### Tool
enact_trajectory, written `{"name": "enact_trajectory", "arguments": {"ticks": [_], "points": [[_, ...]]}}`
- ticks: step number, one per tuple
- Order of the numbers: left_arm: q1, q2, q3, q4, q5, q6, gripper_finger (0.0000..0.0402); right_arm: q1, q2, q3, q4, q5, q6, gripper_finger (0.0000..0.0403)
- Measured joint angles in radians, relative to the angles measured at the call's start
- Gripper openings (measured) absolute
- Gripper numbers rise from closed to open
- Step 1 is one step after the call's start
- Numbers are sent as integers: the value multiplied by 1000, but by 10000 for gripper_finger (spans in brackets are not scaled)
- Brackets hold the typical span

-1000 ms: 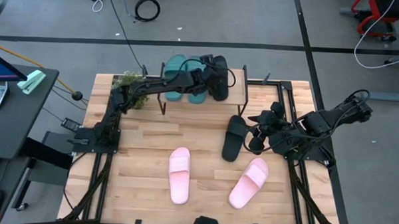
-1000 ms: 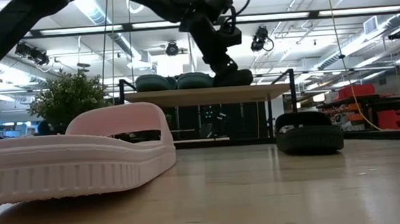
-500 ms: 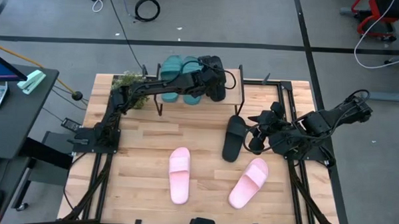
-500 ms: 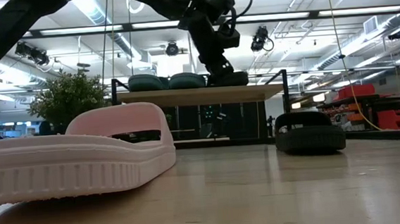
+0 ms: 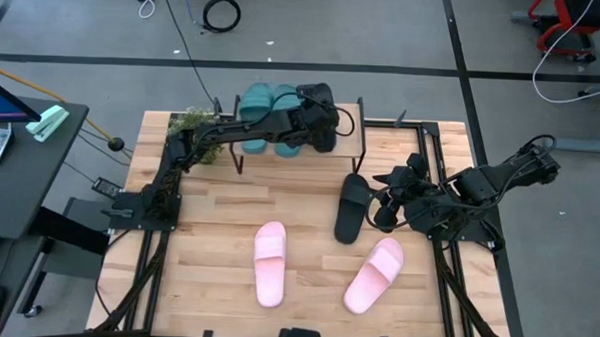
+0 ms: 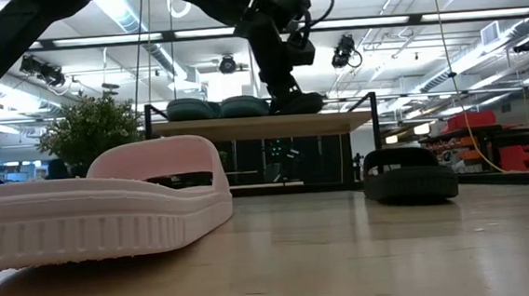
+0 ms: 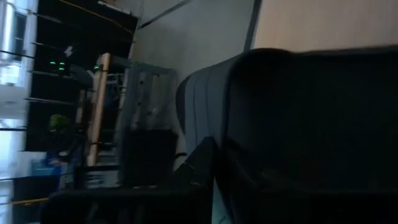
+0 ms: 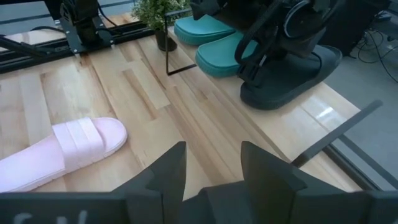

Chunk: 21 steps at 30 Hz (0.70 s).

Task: Pick and place slides into the shelf
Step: Put the bottom black slide on the shelf

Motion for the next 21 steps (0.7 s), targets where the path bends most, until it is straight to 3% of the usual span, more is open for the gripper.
{"name": "enact_trajectory", "arguments": {"ticks": [7, 21], "points": [[-6, 0, -2, -6, -52, 58, 18, 0, 0, 0, 0, 0, 0, 160], [-21, 0, -2, -5, -144, 122, 140, 0, 0, 0, 0, 0, -6, 160]]}}
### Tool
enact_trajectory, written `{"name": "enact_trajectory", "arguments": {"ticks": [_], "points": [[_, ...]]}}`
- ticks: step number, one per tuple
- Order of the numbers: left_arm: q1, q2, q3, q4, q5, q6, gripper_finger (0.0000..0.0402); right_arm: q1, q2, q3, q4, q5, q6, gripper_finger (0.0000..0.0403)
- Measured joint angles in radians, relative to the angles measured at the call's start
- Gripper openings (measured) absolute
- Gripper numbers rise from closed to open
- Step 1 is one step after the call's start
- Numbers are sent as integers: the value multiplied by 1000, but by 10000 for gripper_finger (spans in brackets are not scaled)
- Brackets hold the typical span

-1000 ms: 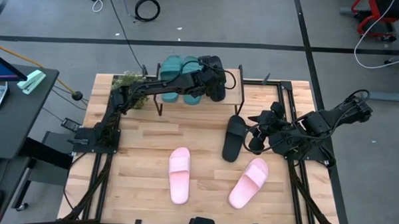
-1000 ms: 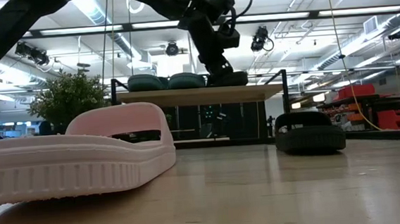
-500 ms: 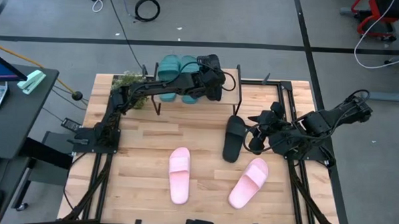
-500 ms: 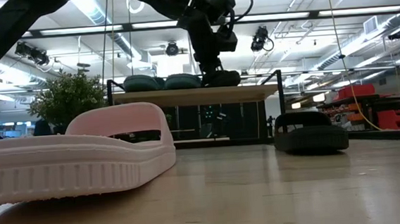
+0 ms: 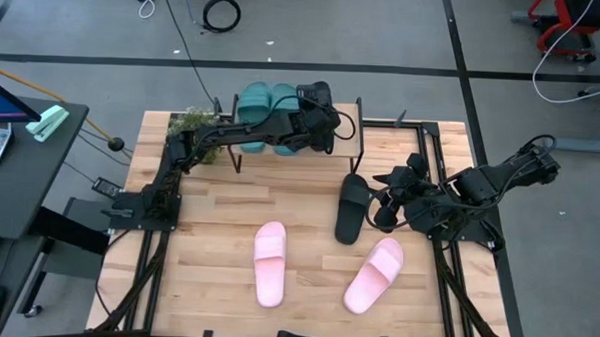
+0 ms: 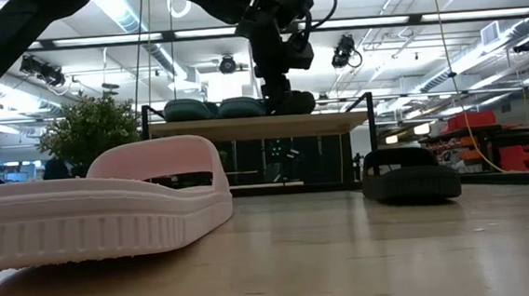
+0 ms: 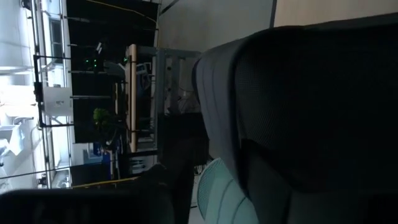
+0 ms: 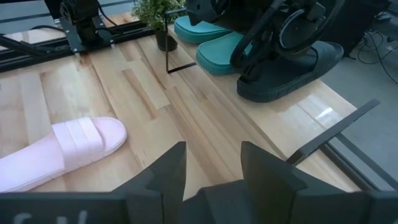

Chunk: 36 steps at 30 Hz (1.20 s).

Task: Pick and place slides into the shelf
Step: Put the bottom black slide on the shelf

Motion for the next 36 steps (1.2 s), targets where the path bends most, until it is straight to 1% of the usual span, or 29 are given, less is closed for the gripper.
{"name": "enact_trajectory", "arguments": {"ticks": [5, 12, 16, 21, 25, 30, 32, 36], "points": [[-5, 0, 0, 1, -3, 0, 171, 0, 0, 0, 0, 0, -2, 160], [-23, 0, 0, 14, -3, 3, 202, 0, 0, 0, 0, 0, -2, 160], [-48, 0, 0, 19, -3, 3, 213, 0, 0, 0, 0, 0, -2, 160], [-89, 0, 0, 19, -11, 3, 217, 0, 0, 0, 0, 0, -2, 160], [-131, 0, 0, 19, -78, 12, 214, 0, 0, 0, 0, -1, -2, 160], [-188, -6, 0, 18, -209, 94, 208, 0, 0, 0, 0, -27, -1, 160], [-208, -25, 0, 11, -229, 90, 206, 0, 0, 0, 0, -28, -1, 160], [-247, -100, 0, 15, -235, 25, 200, 0, 0, 0, 1, -30, 7, 160]]}}
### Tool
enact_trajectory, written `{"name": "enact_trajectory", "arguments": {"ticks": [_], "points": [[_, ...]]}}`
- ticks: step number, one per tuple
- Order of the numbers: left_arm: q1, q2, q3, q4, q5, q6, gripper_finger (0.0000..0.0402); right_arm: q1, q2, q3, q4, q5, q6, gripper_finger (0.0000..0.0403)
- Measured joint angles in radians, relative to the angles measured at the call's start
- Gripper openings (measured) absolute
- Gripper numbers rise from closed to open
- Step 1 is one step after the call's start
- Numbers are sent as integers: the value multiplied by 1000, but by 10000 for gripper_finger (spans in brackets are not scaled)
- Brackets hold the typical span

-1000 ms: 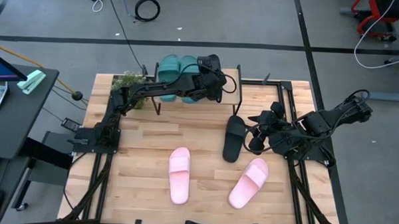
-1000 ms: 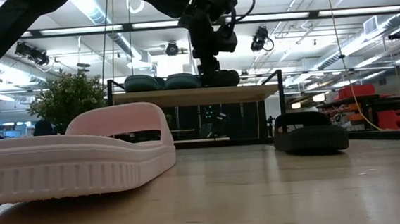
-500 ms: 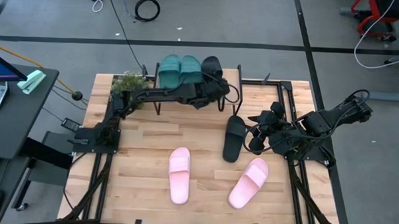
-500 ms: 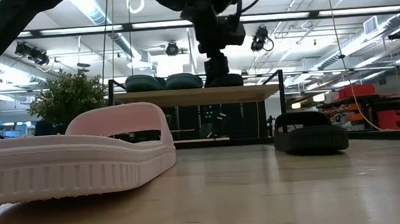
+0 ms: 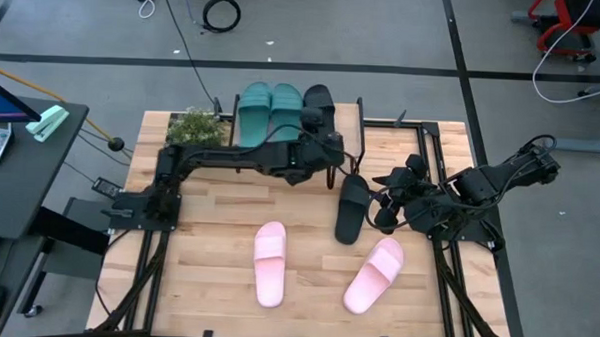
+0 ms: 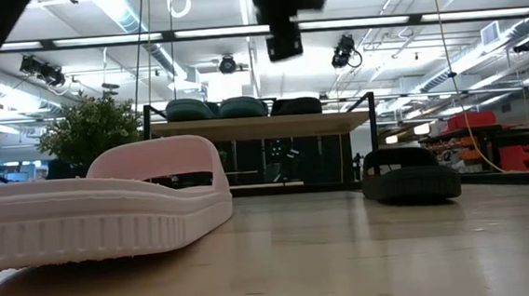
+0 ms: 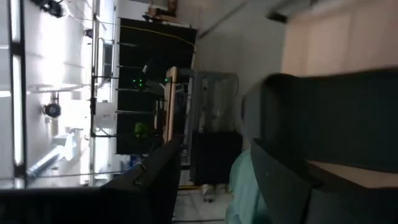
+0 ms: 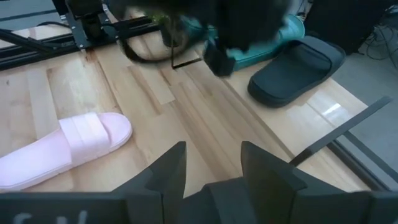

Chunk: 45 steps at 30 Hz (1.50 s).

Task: Pick and place slides into the shelf
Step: Put the bottom black slide on the shelf

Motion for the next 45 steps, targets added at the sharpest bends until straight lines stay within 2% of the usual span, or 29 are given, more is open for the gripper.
{"name": "enact_trajectory", "arguments": {"ticks": [5, 8, 10, 14, 17, 22, 28, 33, 39, 45], "points": [[-53, -147, 0, -36, 1, -89, 190, 0, 0, 0, 0, -38, 2, 160], [-86, -260, 1, -134, 41, -223, 188, 0, 0, 0, 0, -60, 25, 160], [-105, -337, 1, -244, 146, -359, 188, 0, 0, 0, -1, -59, 34, 160], [-113, -485, 2, -458, 448, -618, 183, -1, 0, 0, 0, -27, 43, 160], [-110, -563, 2, -586, 540, -718, 179, -16, 0, 0, 0, -13, 72, 160], [-116, -646, 2, -768, 542, -870, 176, -98, 1, 0, -13, -31, 81, 160], [-116, -673, 0, -811, 543, -893, 181, -332, 30, 0, -73, -148, 45, 160], [-116, -674, 0, -813, 543, -890, 177, -533, 82, 0, 20, -282, -160, 160], [-116, -674, 0, -827, 542, -890, 180, -735, 179, 0, 153, -521, -385, 160], [-115, -674, 0, -877, 543, -911, 183, -892, 259, 0, 152, -547, -449, 160]]}}
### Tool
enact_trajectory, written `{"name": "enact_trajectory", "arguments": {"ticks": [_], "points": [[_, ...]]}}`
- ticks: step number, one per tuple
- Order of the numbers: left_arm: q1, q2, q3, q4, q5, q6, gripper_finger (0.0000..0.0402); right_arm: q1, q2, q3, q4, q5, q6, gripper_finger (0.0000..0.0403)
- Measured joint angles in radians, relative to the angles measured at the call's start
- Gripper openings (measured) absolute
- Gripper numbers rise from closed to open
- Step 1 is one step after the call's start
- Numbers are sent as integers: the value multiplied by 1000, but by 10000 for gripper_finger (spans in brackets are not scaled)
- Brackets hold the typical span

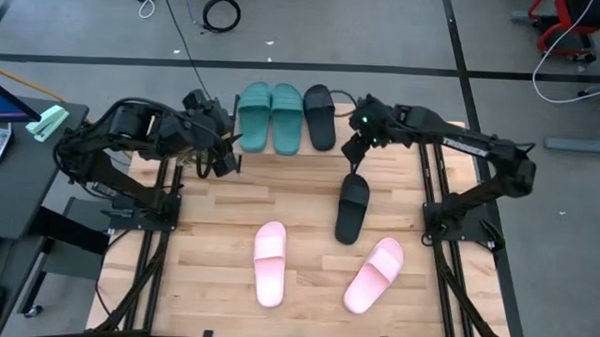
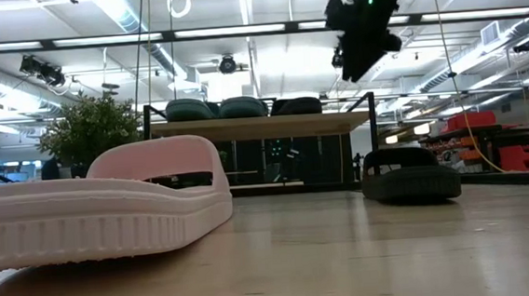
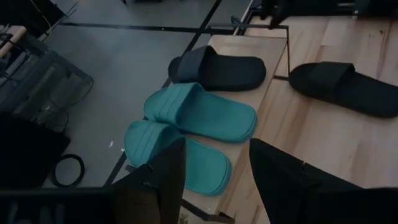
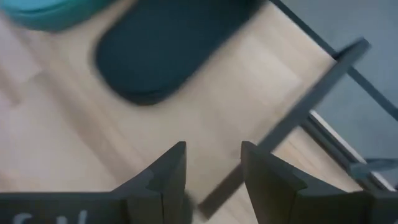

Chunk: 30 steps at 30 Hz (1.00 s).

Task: Pick and place slides into the shelf
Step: Put the bottom black slide on the shelf

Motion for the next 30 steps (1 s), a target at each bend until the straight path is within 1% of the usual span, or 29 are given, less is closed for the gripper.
{"name": "enact_trajectory", "arguments": {"ticks": [5, 7, 10, 14, 18, 20, 22, 24, 27, 30], "points": [[0, 0, 0, -27, 0, -13, 177, -64, 9, 0, 2, -3, 94, 160], [0, 0, 0, -27, 0, -13, 177, -81, 3, 0, 25, 2, 102, 160], [0, 0, 0, -27, 0, -13, 180, -101, -4, 0, 104, -4, 62, 160], [0, 0, 0, -27, 0, -13, 183, -110, -5, 0, 157, -59, 45, 160], [0, 0, 0, -29, 0, -12, 180, -110, 21, 0, 148, -78, 9, 160], [0, 0, 0, -37, 0, -13, 178, -108, 41, 0, 147, -105, -71, 155], [0, 0, 0, -49, 0, -13, 177, -95, 63, 0, 149, -111, -144, 142], [0, 0, 0, -53, 0, -13, 178, -88, 88, 0, 149, -108, -203, 121], [0, 0, 0, -56, 0, -13, 181, -84, 112, 0, 163, -89, -231, 78], [0, 0, 0, -61, 0, -13, 183, -93, 116, 0, 181, -71, -229, 24]]}}
